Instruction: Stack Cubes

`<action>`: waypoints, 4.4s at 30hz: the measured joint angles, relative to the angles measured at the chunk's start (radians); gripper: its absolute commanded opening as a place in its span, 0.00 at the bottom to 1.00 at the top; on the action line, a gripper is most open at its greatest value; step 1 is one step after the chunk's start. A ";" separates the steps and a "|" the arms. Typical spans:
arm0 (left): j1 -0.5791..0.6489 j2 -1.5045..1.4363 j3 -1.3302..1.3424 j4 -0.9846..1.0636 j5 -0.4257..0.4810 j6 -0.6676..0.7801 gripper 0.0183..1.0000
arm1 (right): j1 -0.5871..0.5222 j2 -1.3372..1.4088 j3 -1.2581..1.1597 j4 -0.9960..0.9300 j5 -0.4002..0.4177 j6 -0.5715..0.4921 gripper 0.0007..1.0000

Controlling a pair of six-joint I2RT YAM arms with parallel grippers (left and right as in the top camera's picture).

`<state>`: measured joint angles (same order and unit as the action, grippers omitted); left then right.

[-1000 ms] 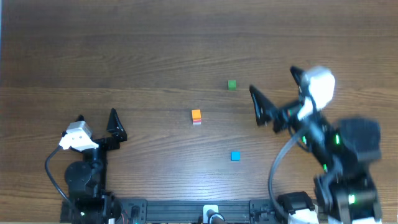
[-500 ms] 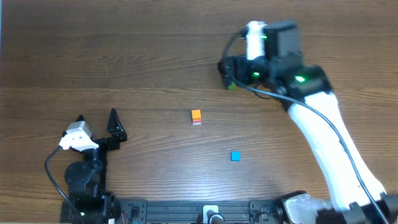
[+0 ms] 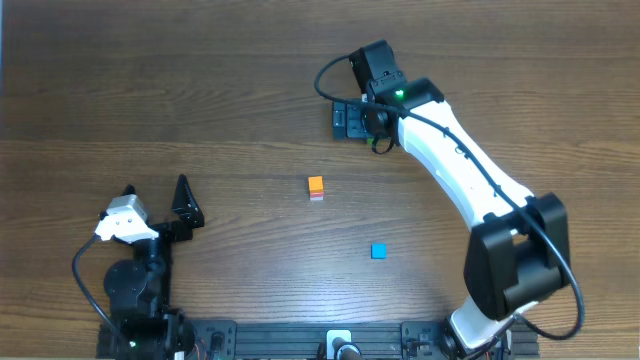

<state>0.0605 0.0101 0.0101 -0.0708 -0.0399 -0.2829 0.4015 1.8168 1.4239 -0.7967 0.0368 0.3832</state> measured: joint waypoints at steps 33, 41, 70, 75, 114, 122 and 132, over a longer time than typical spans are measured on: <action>0.000 0.000 0.000 0.000 0.000 0.000 1.00 | -0.059 0.219 0.003 0.057 0.039 -0.100 0.97; 0.000 0.000 0.000 0.000 0.000 0.000 1.00 | -0.059 0.220 0.003 0.058 0.039 -0.103 0.96; 0.000 0.000 0.000 0.000 0.000 0.000 1.00 | -0.059 0.251 0.005 0.065 0.037 -0.095 0.28; 0.000 0.000 0.000 0.000 0.000 0.000 1.00 | -0.059 0.251 0.005 0.066 0.034 -0.097 0.20; 0.000 0.000 0.000 0.000 0.000 0.000 1.00 | 0.315 -0.106 0.219 -0.412 -0.002 0.138 0.01; 0.000 0.000 0.000 0.000 0.000 0.000 1.00 | 0.342 -0.011 0.219 -0.417 -0.009 0.201 0.01; 0.000 0.000 0.000 0.000 0.000 0.000 1.00 | 0.347 0.076 0.219 -0.426 -0.016 0.242 0.01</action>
<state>0.0605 0.0101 0.0101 -0.0708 -0.0399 -0.2829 0.7483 1.8931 1.6428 -1.2228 0.0204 0.6250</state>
